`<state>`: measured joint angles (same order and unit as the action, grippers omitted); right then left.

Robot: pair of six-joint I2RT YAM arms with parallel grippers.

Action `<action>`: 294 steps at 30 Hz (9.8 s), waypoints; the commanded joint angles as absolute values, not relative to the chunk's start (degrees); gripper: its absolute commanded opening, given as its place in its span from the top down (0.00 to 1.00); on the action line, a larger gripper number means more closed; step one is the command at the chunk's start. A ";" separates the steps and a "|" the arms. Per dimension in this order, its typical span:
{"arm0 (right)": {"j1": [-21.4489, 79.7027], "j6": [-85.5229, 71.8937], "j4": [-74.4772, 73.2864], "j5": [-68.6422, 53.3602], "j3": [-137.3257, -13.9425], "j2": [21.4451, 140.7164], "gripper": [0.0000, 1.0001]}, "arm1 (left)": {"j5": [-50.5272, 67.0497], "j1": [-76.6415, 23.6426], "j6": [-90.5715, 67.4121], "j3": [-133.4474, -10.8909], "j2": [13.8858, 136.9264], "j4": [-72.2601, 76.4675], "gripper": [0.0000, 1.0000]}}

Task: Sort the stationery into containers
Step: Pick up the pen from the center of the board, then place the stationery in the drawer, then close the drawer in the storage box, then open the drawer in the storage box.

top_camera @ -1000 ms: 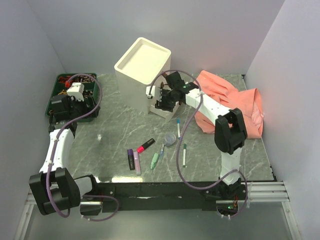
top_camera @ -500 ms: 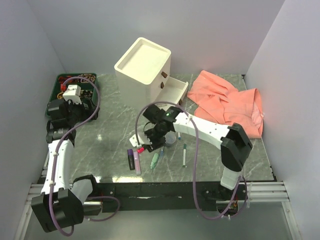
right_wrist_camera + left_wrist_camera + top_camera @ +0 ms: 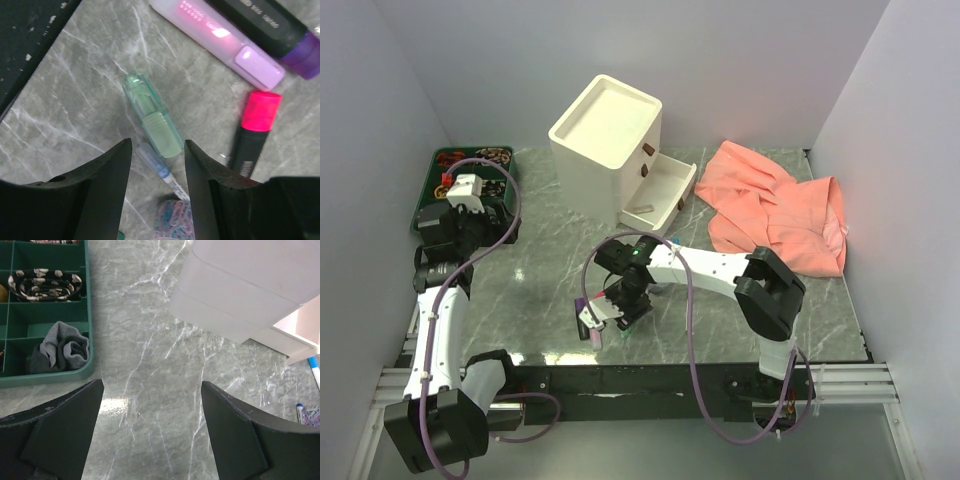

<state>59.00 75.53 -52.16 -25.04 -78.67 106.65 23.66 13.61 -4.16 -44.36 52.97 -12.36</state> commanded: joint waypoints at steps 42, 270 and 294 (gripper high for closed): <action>56.53 66.81 -50.71 -23.37 -91.74 107.31 0.94 | 23.56 14.06 -2.81 -48.07 55.81 -13.36 0.15; 10.10 -66.70 33.66 -59.68 -106.70 142.47 0.56 | 20.74 5.80 11.07 -98.18 106.79 -26.89 0.00; 11.87 -69.52 39.37 -60.03 -106.96 143.97 0.75 | 19.60 5.19 12.13 -98.88 108.55 -27.95 0.01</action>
